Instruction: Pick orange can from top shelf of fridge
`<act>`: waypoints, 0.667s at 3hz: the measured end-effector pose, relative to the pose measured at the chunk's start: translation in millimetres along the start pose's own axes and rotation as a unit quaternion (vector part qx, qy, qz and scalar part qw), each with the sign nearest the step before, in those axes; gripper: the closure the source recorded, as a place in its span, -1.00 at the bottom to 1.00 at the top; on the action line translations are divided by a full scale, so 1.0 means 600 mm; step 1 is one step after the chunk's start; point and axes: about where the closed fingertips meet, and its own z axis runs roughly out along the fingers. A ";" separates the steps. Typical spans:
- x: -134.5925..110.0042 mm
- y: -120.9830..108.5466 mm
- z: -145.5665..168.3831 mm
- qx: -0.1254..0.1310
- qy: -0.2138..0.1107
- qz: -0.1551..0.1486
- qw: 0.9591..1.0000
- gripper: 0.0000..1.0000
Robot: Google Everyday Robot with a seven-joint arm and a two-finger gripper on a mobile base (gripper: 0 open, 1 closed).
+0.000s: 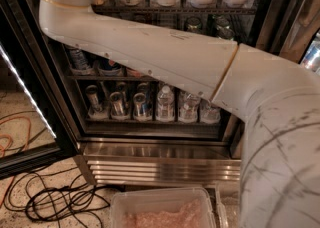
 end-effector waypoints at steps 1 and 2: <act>-0.018 -0.048 -0.014 0.008 -0.008 0.002 1.000 1.00; -0.019 -0.044 -0.012 0.008 -0.008 0.002 1.000 1.00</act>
Offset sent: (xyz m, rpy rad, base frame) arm 0.0070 -0.0592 0.0401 0.0577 -0.0141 -0.0041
